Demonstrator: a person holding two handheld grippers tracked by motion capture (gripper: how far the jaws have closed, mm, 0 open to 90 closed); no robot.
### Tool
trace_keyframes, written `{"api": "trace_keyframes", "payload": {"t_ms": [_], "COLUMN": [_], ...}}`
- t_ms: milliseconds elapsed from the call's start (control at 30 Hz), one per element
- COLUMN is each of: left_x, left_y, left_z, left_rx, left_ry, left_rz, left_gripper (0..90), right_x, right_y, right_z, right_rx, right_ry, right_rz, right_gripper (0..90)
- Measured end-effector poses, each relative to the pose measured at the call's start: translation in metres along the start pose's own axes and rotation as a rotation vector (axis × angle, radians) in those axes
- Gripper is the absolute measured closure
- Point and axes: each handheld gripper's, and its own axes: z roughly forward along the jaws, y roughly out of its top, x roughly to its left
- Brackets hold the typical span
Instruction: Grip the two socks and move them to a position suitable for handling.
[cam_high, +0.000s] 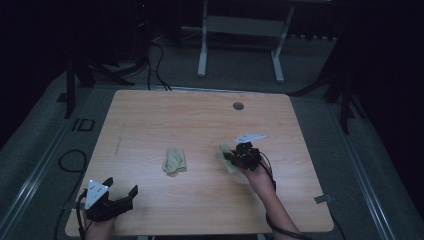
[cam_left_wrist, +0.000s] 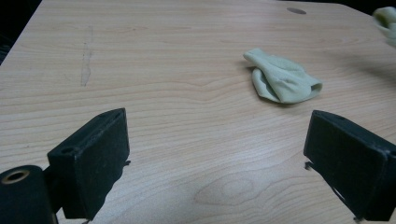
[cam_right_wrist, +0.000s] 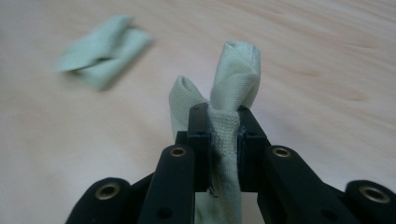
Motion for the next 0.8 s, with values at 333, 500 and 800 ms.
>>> {"api": "trace_keyframes", "payload": {"t_ms": [333, 500, 800], "left_x": [-0.003, -0.006, -0.041], "left_y": [0.000, -0.001, 0.004], "left_z": [-0.001, 0.002, 0.004], "left_rx": [-0.012, 0.002, 0.033], "left_ry": [-0.009, -0.024, -0.174], "left_rz": [0.010, 0.012, 0.059], "left_gripper": [7.0, 7.1, 12.8], "right_x": [0.076, 0.098, 0.091], "right_y": [-0.041, -0.062, -0.076], "right_z": [-0.021, -0.017, 0.000], "right_rx": [-0.023, 0.026, 0.097], "right_ry": [0.213, 0.260, 0.230], "right_rz": [-0.052, -0.084, -0.078], "right_gripper": [79.5, 78.2, 51.7]}}
